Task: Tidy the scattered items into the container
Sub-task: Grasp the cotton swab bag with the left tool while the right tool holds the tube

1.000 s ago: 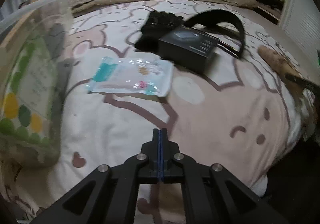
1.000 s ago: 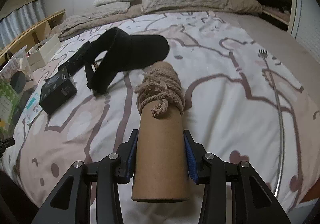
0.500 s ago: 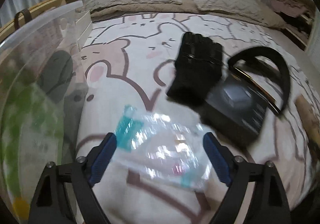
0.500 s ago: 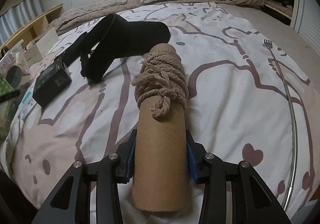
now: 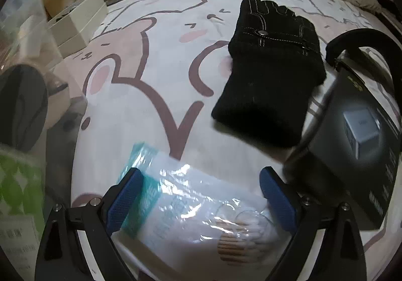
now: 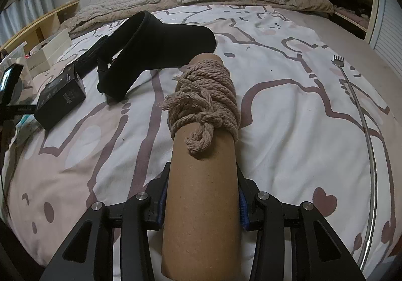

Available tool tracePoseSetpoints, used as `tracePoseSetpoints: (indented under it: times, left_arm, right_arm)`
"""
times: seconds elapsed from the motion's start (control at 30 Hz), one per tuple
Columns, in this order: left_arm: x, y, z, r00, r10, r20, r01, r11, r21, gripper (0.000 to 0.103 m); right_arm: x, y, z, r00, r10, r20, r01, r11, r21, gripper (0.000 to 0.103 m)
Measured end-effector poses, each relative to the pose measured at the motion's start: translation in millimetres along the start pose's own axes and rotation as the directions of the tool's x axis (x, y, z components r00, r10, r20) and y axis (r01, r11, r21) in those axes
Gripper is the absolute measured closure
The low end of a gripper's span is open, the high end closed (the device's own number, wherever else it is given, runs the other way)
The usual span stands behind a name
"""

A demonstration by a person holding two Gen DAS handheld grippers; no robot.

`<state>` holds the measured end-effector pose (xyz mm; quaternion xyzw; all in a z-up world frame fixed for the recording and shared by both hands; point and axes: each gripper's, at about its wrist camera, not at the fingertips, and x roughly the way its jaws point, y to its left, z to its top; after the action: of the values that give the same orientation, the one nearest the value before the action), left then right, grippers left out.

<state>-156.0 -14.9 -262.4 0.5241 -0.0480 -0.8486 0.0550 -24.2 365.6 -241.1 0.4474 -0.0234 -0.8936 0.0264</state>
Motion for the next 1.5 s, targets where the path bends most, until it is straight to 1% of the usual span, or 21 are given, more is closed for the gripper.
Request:
tracePoseSetpoints:
  times: [0.07, 0.3, 0.37, 0.43, 0.5, 0.53, 0.6, 0.77, 0.93, 1.03, 1.13, 1.17, 1.23, 1.27, 1.37, 1.4, 1.5]
  left_arm:
    - [-4, 1, -8, 1.0, -0.013, -0.008, 0.013, 1.0, 0.003, 0.008]
    - [-26, -1, -45, 1.0, -0.015, -0.021, 0.016, 0.996, 0.089, 0.008]
    - [-31, 1, -53, 1.0, -0.004, -0.02, 0.006, 0.994, 0.11, 0.008]
    - [-37, 6, -64, 1.0, 0.004, -0.025, -0.001, 0.993, 0.117, 0.008]
    - [-39, 12, -71, 1.0, 0.004, -0.031, -0.001, 0.995, 0.098, 0.007]
    - [-40, 17, -75, 0.999, 0.006, -0.034, -0.004, 0.997, 0.075, 0.004]
    - [-41, 27, -81, 0.999, 0.018, -0.045, -0.017, 1.0, 0.02, 0.0]
    - [-36, 42, -83, 0.996, -0.045, -0.08, 0.039, 0.996, -0.075, 0.0]
    - [-29, 36, -68, 0.997, -0.008, -0.073, 0.005, 0.999, -0.041, 0.0]
    - [-20, 40, -60, 0.996, -0.036, -0.081, 0.03, 0.997, -0.068, 0.0]
    - [-16, 48, -61, 0.995, -0.079, -0.059, 0.072, 0.99, -0.118, 0.0]
    - [-16, 48, -62, 0.995, -0.081, -0.05, 0.075, 0.99, -0.118, 0.0]
    - [-20, 46, -64, 0.996, -0.082, -0.028, 0.079, 0.992, -0.103, 0.006]
    - [-21, 45, -65, 0.997, -0.08, -0.021, 0.077, 0.992, -0.1, 0.007]
    - [-25, 42, -66, 0.996, -0.086, 0.017, 0.087, 0.993, -0.084, 0.014]
    - [-27, 41, -66, 0.994, -0.102, 0.027, 0.104, 0.991, -0.078, 0.023]
    - [-30, 41, -66, 0.993, -0.109, 0.042, 0.112, 0.991, -0.071, 0.033]
  right_arm:
    - [0, 0, 0, 1.0, 0.001, -0.003, -0.001, 1.0, 0.005, 0.059]
    - [-1, 1, -1, 1.0, 0.0, 0.003, 0.0, 1.0, 0.011, 0.057]
    - [0, 3, -1, 1.0, 0.016, 0.001, -0.016, 1.0, 0.001, 0.049]
    - [0, 7, -1, 0.999, 0.04, -0.008, -0.04, 0.999, -0.013, 0.028]
    - [1, 15, -3, 0.999, 0.041, -0.017, -0.042, 0.998, -0.047, 0.018]
    - [1, 18, -4, 0.999, 0.03, -0.017, -0.031, 0.998, -0.063, 0.016]
    - [1, 22, -6, 1.0, 0.014, -0.014, -0.015, 0.997, -0.08, 0.016]
    - [1, 17, -5, 0.999, 0.032, -0.016, -0.032, 0.998, -0.048, 0.016]
    - [2, 19, -5, 1.0, 0.02, -0.015, -0.02, 0.998, -0.057, 0.016]
    - [2, 19, -5, 1.0, 0.022, -0.013, -0.023, 0.999, -0.048, 0.016]
    - [-2, 17, -3, 1.0, 0.018, 0.003, -0.018, 1.0, -0.012, 0.016]
    - [-4, 16, -2, 1.0, 0.017, 0.008, -0.017, 1.0, -0.006, 0.016]
    - [-6, 14, -1, 1.0, 0.006, 0.022, -0.006, 1.0, 0.005, 0.016]
    - [-7, 13, 0, 1.0, -0.001, 0.027, 0.001, 1.0, 0.008, 0.016]
    - [-11, 11, 5, 0.999, -0.015, 0.041, 0.014, 1.0, 0.015, 0.016]
    - [-12, 11, 8, 0.999, -0.02, 0.049, 0.019, 1.0, 0.014, 0.016]
    - [-16, 13, 19, 0.996, -0.052, 0.072, 0.053, 0.999, -0.008, 0.016]
